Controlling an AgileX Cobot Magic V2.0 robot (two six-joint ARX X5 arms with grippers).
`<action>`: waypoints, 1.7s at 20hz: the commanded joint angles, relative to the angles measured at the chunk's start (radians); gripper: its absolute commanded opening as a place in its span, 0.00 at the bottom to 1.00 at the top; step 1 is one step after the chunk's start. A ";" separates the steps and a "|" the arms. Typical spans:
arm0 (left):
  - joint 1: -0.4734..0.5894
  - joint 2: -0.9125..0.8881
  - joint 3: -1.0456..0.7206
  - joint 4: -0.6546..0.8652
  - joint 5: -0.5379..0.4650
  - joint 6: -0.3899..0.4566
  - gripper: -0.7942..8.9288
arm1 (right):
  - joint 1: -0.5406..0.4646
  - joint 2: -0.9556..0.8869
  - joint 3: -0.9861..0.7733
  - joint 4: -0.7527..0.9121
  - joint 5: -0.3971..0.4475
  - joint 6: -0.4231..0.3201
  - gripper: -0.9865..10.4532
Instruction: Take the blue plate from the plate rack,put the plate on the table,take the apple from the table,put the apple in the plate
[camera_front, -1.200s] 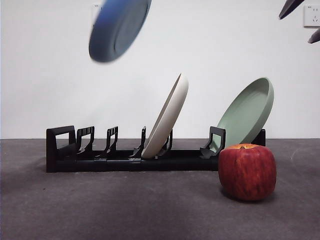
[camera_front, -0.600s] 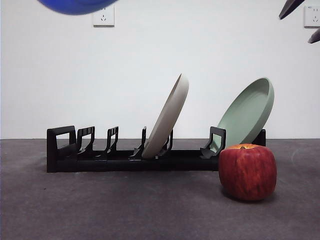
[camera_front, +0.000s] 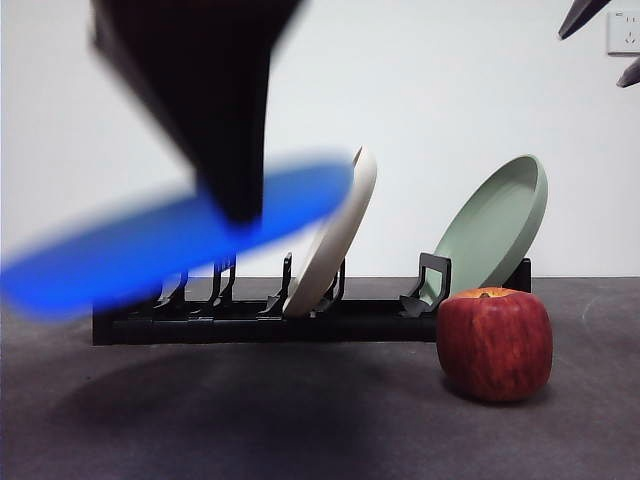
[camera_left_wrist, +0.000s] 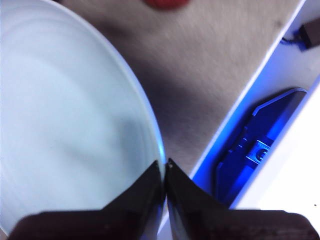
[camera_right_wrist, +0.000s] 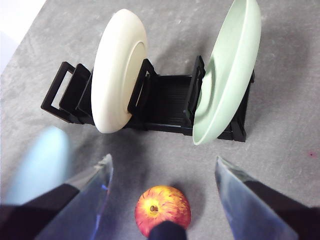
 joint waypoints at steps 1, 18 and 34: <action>0.021 0.029 -0.094 0.137 0.061 0.057 0.07 | 0.002 0.001 0.004 0.001 0.003 -0.008 0.39; 0.110 0.167 -0.063 0.237 0.050 0.189 0.57 | 0.051 0.001 0.004 -0.029 0.002 -0.009 0.41; 0.571 -0.215 0.575 -0.034 0.068 0.221 0.57 | 0.571 0.326 0.004 -0.037 0.503 -0.020 0.59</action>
